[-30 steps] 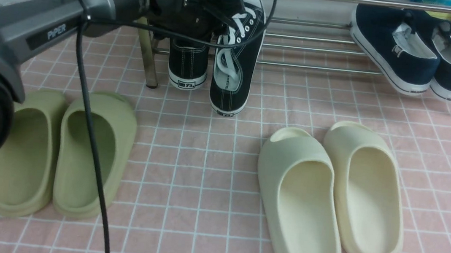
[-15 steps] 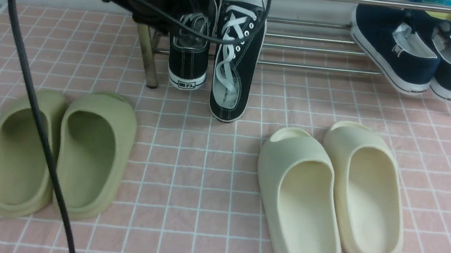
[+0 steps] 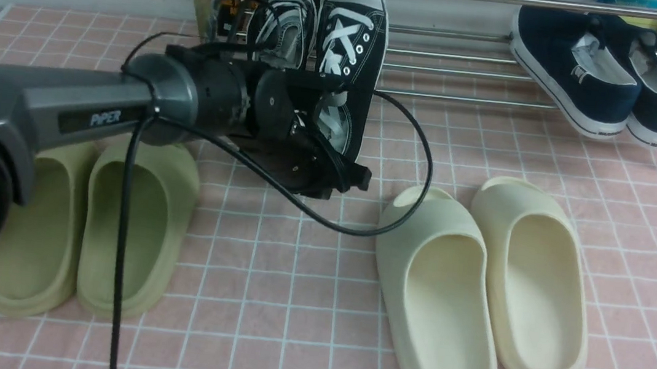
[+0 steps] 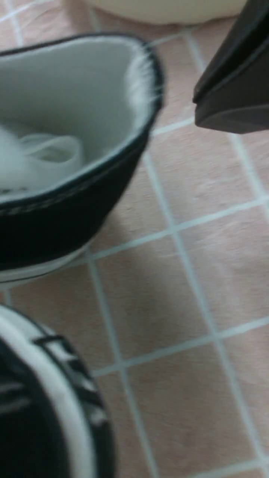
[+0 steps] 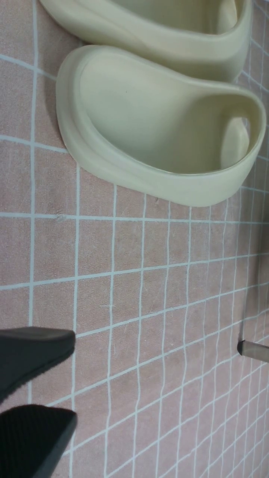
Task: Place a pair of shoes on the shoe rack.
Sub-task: Use the left arm to put a shoe into the shoe rack
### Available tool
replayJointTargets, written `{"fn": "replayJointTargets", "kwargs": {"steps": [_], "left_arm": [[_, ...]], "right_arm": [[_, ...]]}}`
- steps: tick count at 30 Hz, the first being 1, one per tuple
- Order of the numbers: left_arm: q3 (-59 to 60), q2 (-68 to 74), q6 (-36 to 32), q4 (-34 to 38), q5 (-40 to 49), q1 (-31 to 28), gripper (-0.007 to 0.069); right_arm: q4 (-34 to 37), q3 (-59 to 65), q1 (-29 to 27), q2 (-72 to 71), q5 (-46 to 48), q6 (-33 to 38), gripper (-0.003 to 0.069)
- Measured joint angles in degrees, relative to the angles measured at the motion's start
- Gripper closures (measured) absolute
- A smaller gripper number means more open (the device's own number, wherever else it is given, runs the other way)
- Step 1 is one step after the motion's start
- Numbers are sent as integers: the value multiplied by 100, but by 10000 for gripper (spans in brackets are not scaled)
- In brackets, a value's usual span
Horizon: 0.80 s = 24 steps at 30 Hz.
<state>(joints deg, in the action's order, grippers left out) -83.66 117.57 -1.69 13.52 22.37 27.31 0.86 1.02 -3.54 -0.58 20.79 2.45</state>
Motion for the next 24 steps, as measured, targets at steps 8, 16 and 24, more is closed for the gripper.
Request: {"fn": "replayJointTargets", "kwargs": {"steps": [8,16,24], "left_arm": [[-705,246,73,-155,371,-18,621],[-2056,252,79,-229,1328,-145,619],[-2665,343,332,-299,1126,-330,619]], "right_arm": [[0,0,0,0,0,0,420],[0,0,0,0,0,0,420],[0,-2,0,0,0,0,420]]}}
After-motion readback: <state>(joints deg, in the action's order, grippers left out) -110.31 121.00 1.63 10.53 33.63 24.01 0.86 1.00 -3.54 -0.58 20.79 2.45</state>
